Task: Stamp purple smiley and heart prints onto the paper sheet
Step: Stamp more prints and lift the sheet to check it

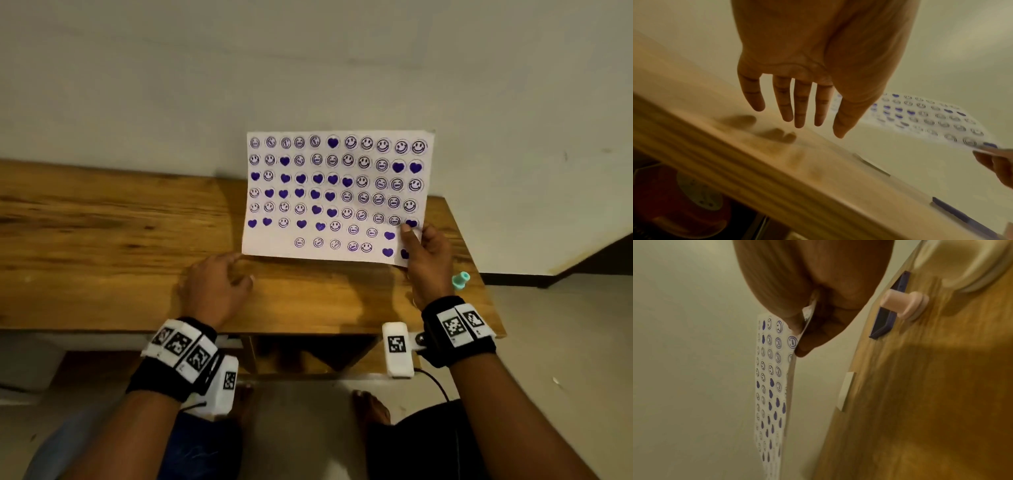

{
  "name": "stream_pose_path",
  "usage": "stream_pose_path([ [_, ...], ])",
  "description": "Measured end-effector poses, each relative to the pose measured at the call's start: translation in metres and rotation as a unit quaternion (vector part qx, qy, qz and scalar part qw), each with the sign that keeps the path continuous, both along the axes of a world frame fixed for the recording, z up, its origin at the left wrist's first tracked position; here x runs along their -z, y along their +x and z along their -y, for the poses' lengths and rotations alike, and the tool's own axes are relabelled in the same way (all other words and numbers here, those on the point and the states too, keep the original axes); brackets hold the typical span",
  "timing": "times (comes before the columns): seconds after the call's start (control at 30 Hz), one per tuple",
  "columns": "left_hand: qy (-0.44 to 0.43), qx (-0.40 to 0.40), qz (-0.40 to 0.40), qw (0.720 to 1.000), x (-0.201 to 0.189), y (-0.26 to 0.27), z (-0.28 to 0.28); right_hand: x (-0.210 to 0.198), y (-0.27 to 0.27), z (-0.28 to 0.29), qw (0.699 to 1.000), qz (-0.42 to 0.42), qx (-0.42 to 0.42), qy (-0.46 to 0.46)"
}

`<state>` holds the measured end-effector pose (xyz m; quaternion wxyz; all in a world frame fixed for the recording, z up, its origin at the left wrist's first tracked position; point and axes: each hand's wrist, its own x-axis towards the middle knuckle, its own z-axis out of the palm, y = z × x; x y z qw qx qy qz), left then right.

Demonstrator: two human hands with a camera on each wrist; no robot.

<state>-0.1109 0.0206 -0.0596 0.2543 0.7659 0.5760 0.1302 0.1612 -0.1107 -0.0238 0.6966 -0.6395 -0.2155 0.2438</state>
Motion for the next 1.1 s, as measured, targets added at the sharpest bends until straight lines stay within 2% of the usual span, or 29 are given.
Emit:
stream_pose_path([
  [0.1, -0.001, 0.026, 0.002, 1.000, 0.002, 0.006, 0.005, -0.019, -0.005, -0.002, 0.999, -0.014, -0.001, 0.044],
  [0.3, 0.008, 0.086, -0.064, 0.994, 0.006, 0.018, 0.018, -0.048, -0.011, 0.002, 0.994, 0.012, 0.005, 0.108],
  [0.43, 0.003, 0.089, -0.091, 0.992, 0.003, 0.020, 0.020, -0.049, -0.007, 0.002, 0.990, 0.032, 0.009, 0.137],
  [1.0, 0.004, 0.093, -0.109, 0.990, -0.005, 0.020, 0.023, -0.049, -0.012, 0.000, 0.988, -0.002, -0.003, 0.152],
  [1.1, 0.008, 0.067, -0.077, 0.995, -0.003, 0.021, 0.021, -0.046, -0.013, 0.001, 0.988, -0.019, 0.006, 0.151],
])
